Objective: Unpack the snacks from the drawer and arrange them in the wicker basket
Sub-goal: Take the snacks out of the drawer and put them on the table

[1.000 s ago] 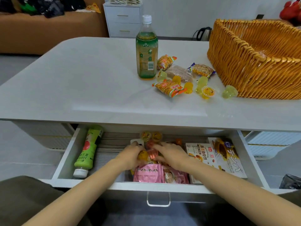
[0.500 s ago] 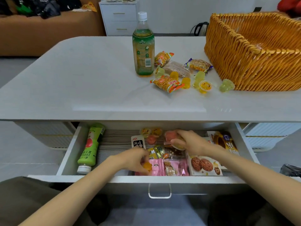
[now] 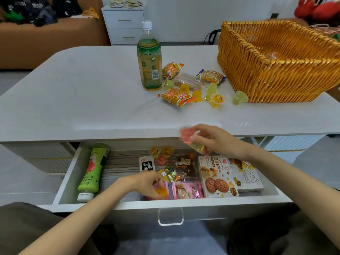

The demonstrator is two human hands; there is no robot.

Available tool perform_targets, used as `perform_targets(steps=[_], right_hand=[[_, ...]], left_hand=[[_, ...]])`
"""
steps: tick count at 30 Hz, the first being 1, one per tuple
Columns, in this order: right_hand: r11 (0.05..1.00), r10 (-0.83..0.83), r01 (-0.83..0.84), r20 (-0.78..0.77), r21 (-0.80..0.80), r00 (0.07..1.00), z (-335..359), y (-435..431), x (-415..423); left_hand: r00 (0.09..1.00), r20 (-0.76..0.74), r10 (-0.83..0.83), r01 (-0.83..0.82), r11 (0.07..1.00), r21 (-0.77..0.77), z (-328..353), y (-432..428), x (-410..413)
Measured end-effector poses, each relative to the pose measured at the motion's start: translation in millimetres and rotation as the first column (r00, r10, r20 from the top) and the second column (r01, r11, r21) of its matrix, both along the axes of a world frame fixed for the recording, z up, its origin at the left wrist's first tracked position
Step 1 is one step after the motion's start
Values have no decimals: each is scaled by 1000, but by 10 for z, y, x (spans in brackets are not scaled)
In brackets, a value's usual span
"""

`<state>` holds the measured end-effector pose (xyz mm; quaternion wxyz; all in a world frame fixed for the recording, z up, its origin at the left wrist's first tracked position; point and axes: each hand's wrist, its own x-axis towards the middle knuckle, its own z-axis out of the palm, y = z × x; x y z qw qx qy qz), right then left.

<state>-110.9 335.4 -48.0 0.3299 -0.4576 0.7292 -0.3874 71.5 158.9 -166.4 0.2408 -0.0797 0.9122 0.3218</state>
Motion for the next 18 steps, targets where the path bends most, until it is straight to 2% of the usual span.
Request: perform_targets(steps=[5,8,10,12,15,18], right_hand=[[993,-105,104,0,-48,995,118,26,-153],[982,-170,165,-50,-96,984,217,57,-255],[971,-225,210,-138,-115,965,259,56,-353],[964,-263,243,-253,-110,931,254,49,-461],[955,-294,289,-392,-73,872,161,27,-604],[940,-328,338,-404,-48,854,44,-32,-696]], left_hand=[[998,-64,18,-18,1000,0,140,23,73],[982,-137,130,-124,991,53,352,24,52],[960,-195,200,-175,975,137,593,32,-16],[924,-225,308,-231,921,312,854,65,-98],[824,-229,518,-331,769,546,1191,131,-223],[677,-302,672,-418,688,594,1409,109,-401]])
